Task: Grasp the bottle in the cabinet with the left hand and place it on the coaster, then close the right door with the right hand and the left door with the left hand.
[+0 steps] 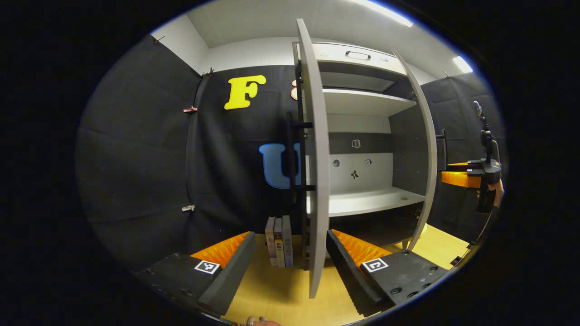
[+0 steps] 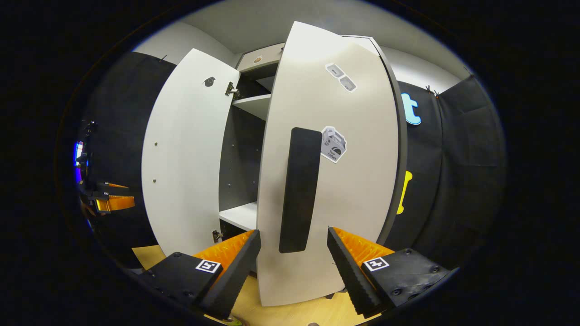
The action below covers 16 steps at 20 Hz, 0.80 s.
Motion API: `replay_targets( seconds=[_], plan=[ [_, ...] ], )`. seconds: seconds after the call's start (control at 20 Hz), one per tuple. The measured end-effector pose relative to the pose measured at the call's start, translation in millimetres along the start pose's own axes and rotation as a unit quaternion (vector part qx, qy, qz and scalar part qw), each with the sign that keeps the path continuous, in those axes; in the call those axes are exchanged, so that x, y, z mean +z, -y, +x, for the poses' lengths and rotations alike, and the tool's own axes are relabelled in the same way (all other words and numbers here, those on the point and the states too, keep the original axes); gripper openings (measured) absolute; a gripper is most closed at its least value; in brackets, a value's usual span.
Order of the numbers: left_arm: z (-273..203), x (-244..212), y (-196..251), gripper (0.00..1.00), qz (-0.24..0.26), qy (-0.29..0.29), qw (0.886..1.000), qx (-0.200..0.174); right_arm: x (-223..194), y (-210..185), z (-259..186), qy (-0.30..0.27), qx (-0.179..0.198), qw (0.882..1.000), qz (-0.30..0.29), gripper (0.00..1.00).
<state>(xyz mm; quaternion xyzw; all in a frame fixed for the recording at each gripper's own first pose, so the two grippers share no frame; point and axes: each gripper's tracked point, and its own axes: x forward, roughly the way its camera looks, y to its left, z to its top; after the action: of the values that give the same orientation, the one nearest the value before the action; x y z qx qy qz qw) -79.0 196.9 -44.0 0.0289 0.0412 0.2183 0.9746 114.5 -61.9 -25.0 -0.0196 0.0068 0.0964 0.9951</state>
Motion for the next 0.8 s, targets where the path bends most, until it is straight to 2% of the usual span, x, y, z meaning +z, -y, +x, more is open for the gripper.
replay_targets(
  seconds=[0.15, 0.4, 0.8],
  plan=[
    [15.6, 10.7, -7.3, 0.98, -0.014, 0.014, 1.000, -0.016, -11.8, 14.8, -8.6, -0.015, -0.031, 0.999, 0.006, 0.98],
    [37.2, 25.0, -13.7, 0.98, -0.006, 0.029, 0.999, -0.036, -26.6, 27.4, -25.1, -0.032, -0.068, 0.997, 0.007, 0.98],
    [46.2, 33.6, -12.1, 0.96, 0.015, 0.035, 0.997, -0.064, -43.3, 24.9, -36.6, -0.057, -0.076, 0.995, 0.004, 0.98]
  ],
)
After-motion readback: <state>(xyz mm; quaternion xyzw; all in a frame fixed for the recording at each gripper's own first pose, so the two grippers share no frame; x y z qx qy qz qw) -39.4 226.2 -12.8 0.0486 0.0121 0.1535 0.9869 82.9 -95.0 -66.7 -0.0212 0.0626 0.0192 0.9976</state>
